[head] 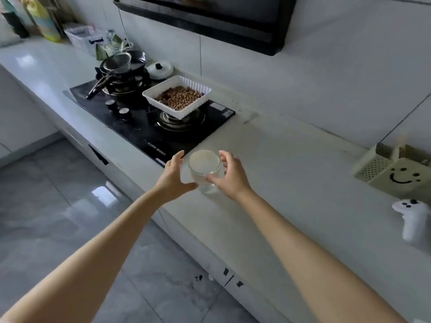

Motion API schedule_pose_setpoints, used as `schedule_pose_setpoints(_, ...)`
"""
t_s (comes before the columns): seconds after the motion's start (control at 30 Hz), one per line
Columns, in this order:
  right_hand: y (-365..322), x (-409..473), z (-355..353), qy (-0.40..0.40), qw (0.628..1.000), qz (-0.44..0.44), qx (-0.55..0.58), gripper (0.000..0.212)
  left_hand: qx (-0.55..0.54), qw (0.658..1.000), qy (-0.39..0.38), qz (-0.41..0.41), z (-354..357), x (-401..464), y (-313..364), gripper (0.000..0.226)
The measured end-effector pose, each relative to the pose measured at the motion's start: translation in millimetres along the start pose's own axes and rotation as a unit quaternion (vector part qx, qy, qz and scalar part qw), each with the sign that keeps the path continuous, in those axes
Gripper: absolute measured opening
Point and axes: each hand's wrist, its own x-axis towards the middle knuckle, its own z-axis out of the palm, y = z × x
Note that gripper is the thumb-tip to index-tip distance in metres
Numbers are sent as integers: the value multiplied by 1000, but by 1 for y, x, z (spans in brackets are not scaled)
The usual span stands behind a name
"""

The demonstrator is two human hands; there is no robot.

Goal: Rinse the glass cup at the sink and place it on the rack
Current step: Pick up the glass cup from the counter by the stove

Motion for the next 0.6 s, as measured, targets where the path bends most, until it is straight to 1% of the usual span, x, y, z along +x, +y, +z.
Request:
schedule_pose_setpoints(0.1,14,12,4,-22,1000,13,0,98,-7,1000,-8,-2,9,15,-16,103)
schedule_pose_setpoints(0.2,28,22,7,-46,997,45,35,106,-23,1000,-2,-9,22,25,-28,91)
schedule_pose_setpoints(0.27,34,27,6,-68,995,47,59,102,-44,999,13,-10,27,30,-31,84)
schedule_pose_setpoints(0.33,39,29,6,-87,992,44,84,99,-61,998,24,-11,32,32,-36,81)
schedule_pose_setpoints(0.43,40,32,8,-107,987,42,113,101,-30,999,40,-15,36,34,-41,83)
schedule_pose_setpoints(0.5,41,33,14,-103,986,45,124,103,-31,998,48,-17,38,33,-41,81)
schedule_pose_setpoints(0.6,42,32,21,-79,986,36,141,96,-27,997,66,-25,40,31,-40,76)
